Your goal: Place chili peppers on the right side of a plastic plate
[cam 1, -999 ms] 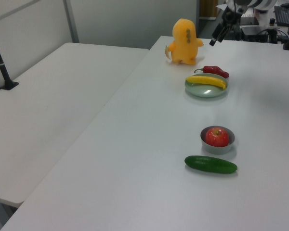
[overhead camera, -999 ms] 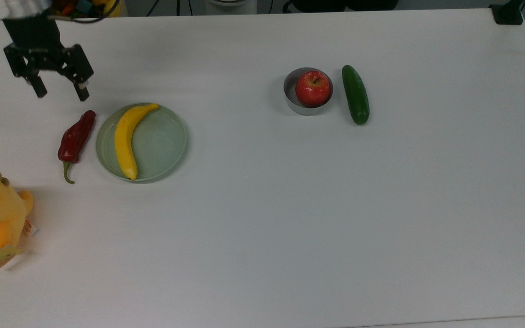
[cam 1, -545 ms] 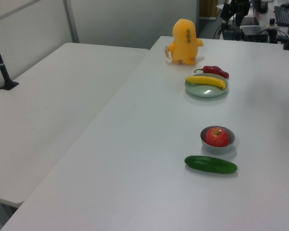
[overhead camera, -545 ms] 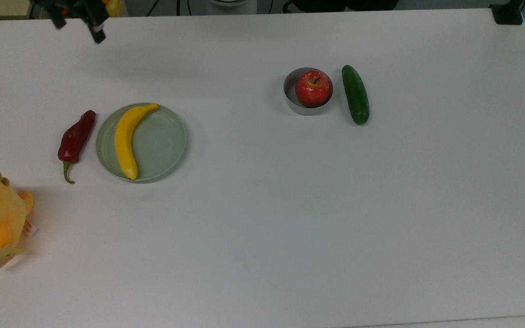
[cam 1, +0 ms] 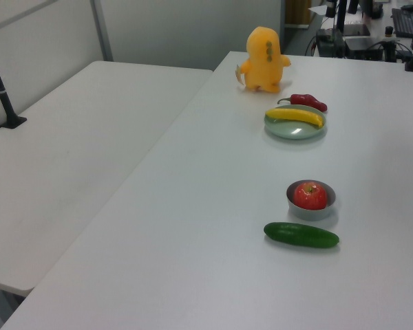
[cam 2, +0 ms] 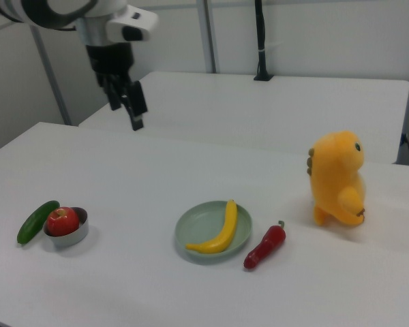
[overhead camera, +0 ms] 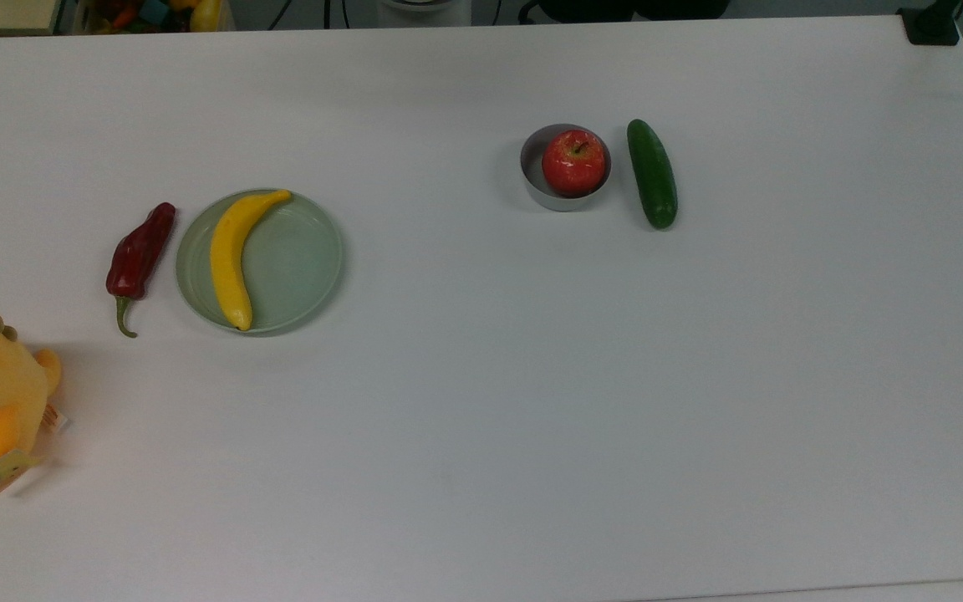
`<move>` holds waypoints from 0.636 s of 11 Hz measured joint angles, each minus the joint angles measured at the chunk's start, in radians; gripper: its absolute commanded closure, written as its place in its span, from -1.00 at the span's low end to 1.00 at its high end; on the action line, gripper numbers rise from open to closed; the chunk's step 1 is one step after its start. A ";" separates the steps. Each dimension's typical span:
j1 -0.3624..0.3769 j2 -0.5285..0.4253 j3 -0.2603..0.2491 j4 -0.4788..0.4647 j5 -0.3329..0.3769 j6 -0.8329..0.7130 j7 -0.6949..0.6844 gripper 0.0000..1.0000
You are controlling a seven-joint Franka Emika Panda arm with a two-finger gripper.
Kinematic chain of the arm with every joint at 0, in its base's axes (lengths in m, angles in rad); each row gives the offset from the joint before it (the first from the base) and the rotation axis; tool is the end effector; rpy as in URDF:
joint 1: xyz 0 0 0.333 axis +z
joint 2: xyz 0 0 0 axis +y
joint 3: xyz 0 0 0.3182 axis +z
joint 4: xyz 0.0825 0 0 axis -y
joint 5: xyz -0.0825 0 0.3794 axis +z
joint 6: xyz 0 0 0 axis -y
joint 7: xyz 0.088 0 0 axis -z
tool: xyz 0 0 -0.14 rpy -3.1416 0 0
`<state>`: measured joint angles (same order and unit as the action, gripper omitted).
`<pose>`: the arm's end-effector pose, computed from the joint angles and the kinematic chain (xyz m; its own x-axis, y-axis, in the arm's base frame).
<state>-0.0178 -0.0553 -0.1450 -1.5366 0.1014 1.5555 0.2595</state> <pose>0.5284 -0.0747 0.6388 0.9123 -0.4072 0.0433 -0.3995 -0.9083 -0.1240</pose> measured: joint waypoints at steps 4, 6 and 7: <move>0.012 0.001 0.116 -0.006 -0.005 0.000 -0.028 -1.00; 0.031 0.010 0.124 -0.022 -0.005 0.006 -0.165 -1.00; 0.034 0.016 0.124 -0.032 -0.005 0.038 -0.204 -1.00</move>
<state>0.0164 -0.0393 -0.0209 -1.5685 0.0964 1.5930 0.0552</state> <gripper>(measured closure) 0.000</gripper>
